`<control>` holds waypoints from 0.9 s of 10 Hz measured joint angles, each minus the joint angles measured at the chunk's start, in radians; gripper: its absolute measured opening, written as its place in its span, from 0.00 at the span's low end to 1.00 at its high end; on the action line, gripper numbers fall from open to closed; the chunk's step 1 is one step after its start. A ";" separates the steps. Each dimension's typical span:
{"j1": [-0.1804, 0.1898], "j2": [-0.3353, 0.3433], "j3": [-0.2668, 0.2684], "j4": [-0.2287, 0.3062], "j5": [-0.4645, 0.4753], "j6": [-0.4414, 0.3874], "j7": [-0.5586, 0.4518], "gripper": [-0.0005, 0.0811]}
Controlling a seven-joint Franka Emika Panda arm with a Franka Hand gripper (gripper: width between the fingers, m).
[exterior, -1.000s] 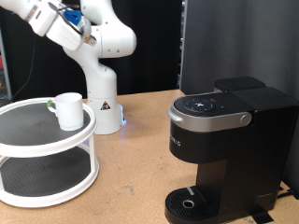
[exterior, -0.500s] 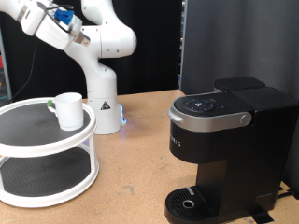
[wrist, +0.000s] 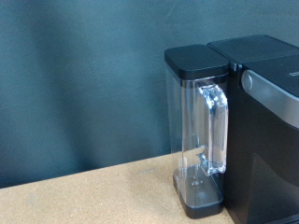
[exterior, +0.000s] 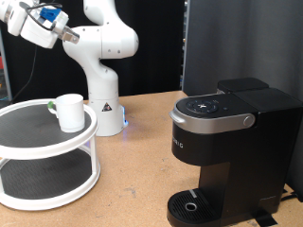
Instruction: Make a cup of coffee with the keurig machine
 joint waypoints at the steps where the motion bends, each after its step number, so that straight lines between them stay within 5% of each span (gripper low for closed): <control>1: -0.008 -0.004 0.005 -0.012 0.009 0.061 0.000 0.01; 4: -0.050 -0.023 -0.004 -0.058 0.031 0.234 -0.004 0.01; 9: -0.053 -0.016 -0.084 -0.020 0.001 0.191 -0.039 0.01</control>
